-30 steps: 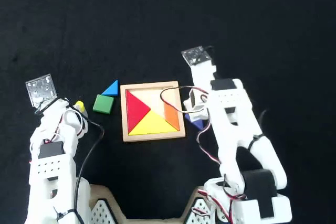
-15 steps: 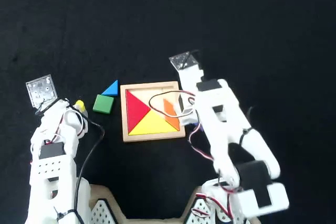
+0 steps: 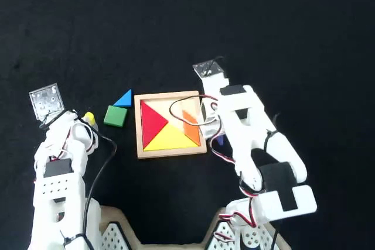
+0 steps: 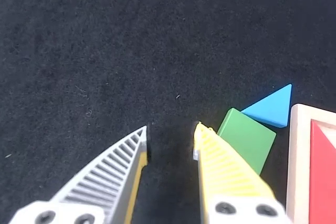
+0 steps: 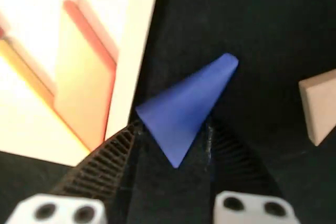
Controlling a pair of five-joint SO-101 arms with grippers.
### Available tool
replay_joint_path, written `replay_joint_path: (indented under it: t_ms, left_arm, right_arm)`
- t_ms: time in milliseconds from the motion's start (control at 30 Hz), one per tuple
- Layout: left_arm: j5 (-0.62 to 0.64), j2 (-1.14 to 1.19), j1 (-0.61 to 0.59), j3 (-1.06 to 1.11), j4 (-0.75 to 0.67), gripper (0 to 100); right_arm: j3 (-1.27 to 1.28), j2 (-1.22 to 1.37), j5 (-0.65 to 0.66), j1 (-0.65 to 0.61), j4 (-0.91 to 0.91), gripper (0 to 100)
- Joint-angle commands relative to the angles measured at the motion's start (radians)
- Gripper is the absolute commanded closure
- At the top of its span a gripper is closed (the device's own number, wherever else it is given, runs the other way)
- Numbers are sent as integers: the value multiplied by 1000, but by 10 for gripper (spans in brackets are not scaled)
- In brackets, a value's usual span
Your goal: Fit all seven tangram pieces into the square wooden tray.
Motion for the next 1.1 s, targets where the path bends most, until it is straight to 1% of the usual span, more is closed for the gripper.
replay_joint_path:
  t_ms: [0,300,433,567,867,1067]
  left_arm:
    - [2,-15,13,-7,-18,845]
    - [2,-15,13,-7,-18,845]
    - [2,-15,13,-7,-18,845]
    - [2,-15,13,-7,-18,845]
    - [2,-15,13,-7,-18,845]
    - [2,-15,13,-7,-18,846]
  right_arm:
    - [-18,-4,2,18,-23,819]
    - [-28,-24,2,20,-12,819]
    - [-25,-133,0,20,29,819]
    - [8,-208,-6,12,18,819]
    - [-77,-30,-9,-5,12,819]
    - [-79,-79,-9,-37,20,819]
